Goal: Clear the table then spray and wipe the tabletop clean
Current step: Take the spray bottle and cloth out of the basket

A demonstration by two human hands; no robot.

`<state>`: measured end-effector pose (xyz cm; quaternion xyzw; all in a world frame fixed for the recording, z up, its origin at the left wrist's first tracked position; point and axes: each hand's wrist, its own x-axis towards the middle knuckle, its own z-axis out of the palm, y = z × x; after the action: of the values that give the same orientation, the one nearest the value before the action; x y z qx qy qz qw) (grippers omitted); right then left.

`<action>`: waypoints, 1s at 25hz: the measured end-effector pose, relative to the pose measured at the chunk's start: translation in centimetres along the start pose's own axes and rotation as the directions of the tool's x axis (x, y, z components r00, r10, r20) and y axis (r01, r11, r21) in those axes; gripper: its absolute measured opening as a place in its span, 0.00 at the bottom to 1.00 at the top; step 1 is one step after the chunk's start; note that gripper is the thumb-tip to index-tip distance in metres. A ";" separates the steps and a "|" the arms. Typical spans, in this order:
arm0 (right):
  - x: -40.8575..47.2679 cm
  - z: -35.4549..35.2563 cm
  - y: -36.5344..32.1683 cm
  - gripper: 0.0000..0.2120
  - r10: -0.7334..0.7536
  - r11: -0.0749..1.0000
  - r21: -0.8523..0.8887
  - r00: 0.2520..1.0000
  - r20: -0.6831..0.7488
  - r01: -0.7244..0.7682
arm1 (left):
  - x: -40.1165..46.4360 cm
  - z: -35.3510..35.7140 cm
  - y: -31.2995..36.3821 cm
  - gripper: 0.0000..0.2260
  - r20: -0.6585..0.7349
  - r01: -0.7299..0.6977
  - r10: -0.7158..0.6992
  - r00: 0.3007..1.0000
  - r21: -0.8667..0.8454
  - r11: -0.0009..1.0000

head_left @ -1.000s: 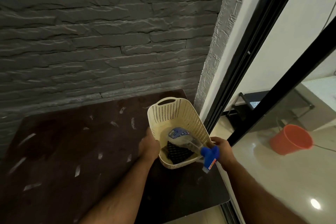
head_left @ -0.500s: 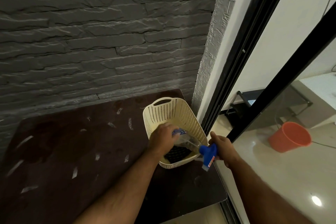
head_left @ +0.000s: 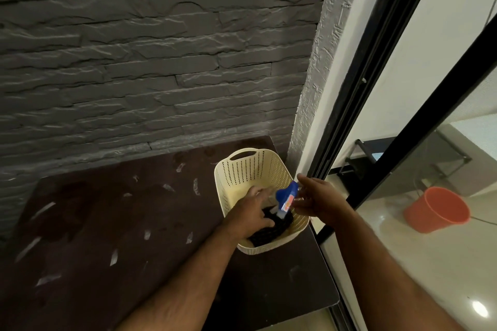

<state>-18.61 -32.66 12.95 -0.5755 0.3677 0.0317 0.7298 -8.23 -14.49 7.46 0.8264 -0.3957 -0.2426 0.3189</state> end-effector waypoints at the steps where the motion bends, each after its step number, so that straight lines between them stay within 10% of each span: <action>1: 0.2 0.7 -0.6 0.14 -0.007 0.999 0.054 0.999 0.036 0.005 | 0.2 -0.2 0.1 0.36 -0.042 -0.003 0.001 0.999 -0.046 0.999; 5: 1.3 3.2 -1.9 0.09 -0.116 0.992 0.070 0.986 0.124 0.108 | 1.6 -1.7 -0.2 0.21 -0.267 0.030 -0.099 0.958 -0.252 0.967; 8: 2.2 4.4 -1.7 0.12 -0.209 0.929 -0.282 0.969 0.132 0.239 | 2.4 -3.1 -0.7 0.19 -0.249 0.048 -0.152 0.956 -0.379 0.924; 15: 5.2 5.9 -1.5 0.16 -0.242 0.869 -0.400 0.955 0.172 0.292 | 4.0 -3.8 -2.5 0.32 -0.143 0.196 -0.304 0.942 -0.502 0.843; 21: 7.0 6.8 -1.8 0.15 -0.328 0.874 -0.393 0.944 -0.040 0.287 | 4.8 -1.2 -3.0 0.21 -0.090 0.570 -0.572 0.815 -0.045 0.820; 25: 7.4 6.7 -1.8 0.20 -0.410 0.873 -0.359 0.897 -0.167 0.332 | 5.4 1.9 -2.6 0.22 0.060 0.441 -0.474 0.879 0.280 0.853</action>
<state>-9.01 -30.31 10.64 -0.7462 0.3242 -0.1194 0.5691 -5.03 -18.23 3.49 0.9138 -0.2351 -0.3101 0.1161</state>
